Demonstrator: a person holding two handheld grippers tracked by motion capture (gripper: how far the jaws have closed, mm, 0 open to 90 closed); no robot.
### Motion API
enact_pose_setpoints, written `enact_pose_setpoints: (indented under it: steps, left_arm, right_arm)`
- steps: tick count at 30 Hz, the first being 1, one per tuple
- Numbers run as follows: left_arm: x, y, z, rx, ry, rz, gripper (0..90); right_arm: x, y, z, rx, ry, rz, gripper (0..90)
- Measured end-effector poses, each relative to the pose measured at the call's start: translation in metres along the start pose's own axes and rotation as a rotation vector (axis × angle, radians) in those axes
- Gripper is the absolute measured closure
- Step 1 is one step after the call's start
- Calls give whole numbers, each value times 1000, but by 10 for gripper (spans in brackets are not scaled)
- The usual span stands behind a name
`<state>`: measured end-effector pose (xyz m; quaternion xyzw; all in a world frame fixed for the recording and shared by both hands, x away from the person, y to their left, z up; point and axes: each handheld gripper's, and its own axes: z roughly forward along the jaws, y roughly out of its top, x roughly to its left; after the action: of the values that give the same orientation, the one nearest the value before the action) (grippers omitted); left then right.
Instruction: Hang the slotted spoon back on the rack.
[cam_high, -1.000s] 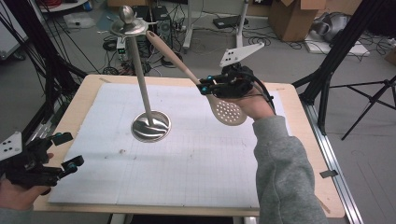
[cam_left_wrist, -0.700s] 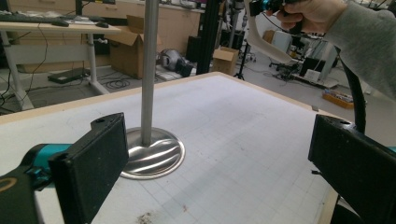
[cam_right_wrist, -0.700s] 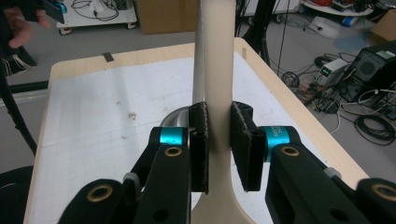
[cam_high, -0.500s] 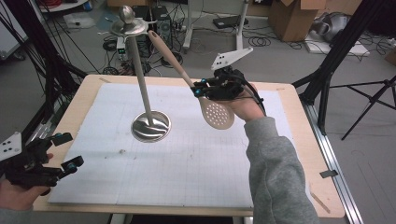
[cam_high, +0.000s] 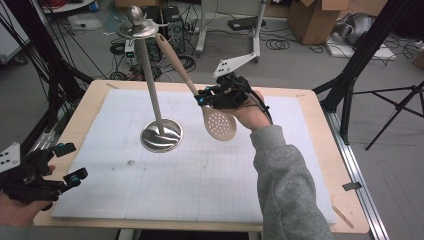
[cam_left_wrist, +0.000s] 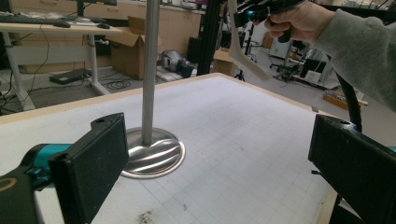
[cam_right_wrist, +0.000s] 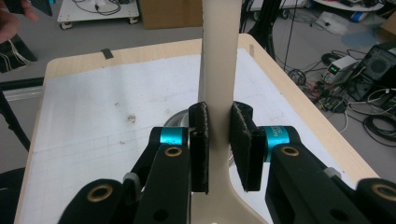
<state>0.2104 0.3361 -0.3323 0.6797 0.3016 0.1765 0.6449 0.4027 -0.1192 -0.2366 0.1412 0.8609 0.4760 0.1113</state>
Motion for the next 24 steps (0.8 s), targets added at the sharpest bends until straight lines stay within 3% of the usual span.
enact_pose_setpoints:
  steps: [19, 24]
  left_arm:
    - [-2, 0, -3, 1, 3, 2, 54]
    - [-2, 0, -3, -3, 4, 1, 54]
  right_arm:
    - [3, 2, 25, -8, 11, 17, 779]
    - [4, -1, 36, -36, 12, 29, 779]
